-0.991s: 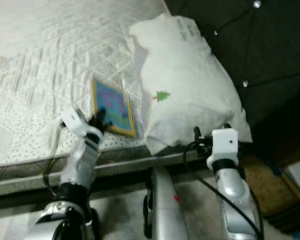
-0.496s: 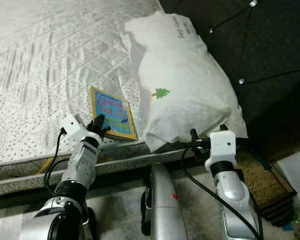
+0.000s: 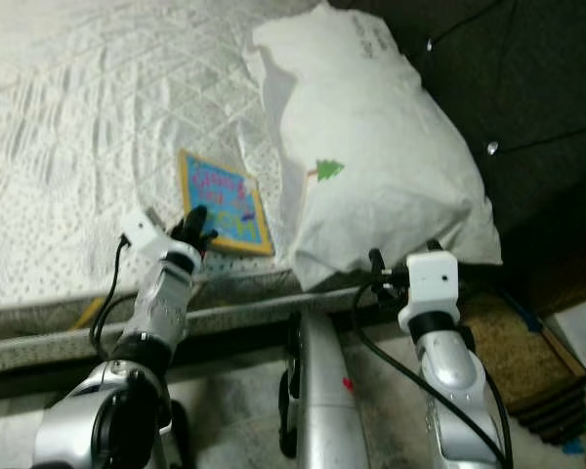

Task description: Clean up the room

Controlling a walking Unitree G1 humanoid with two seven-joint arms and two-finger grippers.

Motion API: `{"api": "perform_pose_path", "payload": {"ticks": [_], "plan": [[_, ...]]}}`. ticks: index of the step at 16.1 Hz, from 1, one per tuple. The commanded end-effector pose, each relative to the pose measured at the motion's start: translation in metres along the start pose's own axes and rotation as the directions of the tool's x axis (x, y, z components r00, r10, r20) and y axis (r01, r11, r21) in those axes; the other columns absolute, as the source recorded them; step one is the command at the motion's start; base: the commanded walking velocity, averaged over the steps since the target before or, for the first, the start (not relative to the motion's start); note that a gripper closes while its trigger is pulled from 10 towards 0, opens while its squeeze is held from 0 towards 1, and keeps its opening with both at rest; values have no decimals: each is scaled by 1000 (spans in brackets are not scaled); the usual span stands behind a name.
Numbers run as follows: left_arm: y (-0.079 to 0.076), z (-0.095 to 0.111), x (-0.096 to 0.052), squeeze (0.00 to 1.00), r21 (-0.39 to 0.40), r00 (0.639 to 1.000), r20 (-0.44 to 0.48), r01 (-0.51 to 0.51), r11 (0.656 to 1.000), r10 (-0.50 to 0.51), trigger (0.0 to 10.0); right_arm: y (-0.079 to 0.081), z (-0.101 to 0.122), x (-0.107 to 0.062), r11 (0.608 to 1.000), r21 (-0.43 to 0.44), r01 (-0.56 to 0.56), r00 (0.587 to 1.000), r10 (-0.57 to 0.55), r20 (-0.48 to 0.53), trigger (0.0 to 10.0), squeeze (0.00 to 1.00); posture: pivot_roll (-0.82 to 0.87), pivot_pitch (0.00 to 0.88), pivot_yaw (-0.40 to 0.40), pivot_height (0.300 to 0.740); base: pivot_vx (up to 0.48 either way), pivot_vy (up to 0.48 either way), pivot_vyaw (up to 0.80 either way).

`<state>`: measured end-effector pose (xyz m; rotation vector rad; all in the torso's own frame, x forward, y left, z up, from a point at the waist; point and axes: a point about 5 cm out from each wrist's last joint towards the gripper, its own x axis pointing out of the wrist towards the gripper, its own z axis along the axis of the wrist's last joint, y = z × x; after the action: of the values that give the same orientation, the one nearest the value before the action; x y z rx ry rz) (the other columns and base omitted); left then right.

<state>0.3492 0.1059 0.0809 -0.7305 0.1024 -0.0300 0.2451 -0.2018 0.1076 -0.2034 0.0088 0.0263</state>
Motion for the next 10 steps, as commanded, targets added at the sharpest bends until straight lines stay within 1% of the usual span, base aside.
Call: {"api": "perform_pose_path", "payload": {"ticks": [1, 3, 6, 8, 10], "plan": [[-8, -19, -2, 0, -30, 997, -78, 20, 999, -22, 10000, 0, 3, -1, 1000, -9, -10, 1000, 10, 13, 10000, 0, -182, 177, -107, 501, 0, 0, 0], [-13, -22, 0, 0, -35, 994, -102, 41, 999, -44, 10000, 0, 4, 0, 1000, -14, -13, 1000, 13, 21, 10000, 0, -189, 175, -106, 501, 0, 0, 0], [-15, -23, 2, 0, -44, 991, -118, 53, 998, -58, 10000, 1, 4, -3, 999, -3, -34, 999, 34, 20, 10000, 0, -192, 176, -104, 501, 0, 0, 0], [-15, -21, 3, 0, -55, 993, -91, 68, 996, -73, 10000, 5, 5, -4, 998, -7, -63, 998, 63, 26, 10000, 0, -194, 176, -103, 501, 0, 0, 0], [-13, -19, 3, 0, -78, 995, -79, 61, 995, -67, 10000, 6, 5, -4, 998, -6, -68, 997, 68, 29, 10000, 0, -196, 175, -104, 501, 0, 0, 0]]}}
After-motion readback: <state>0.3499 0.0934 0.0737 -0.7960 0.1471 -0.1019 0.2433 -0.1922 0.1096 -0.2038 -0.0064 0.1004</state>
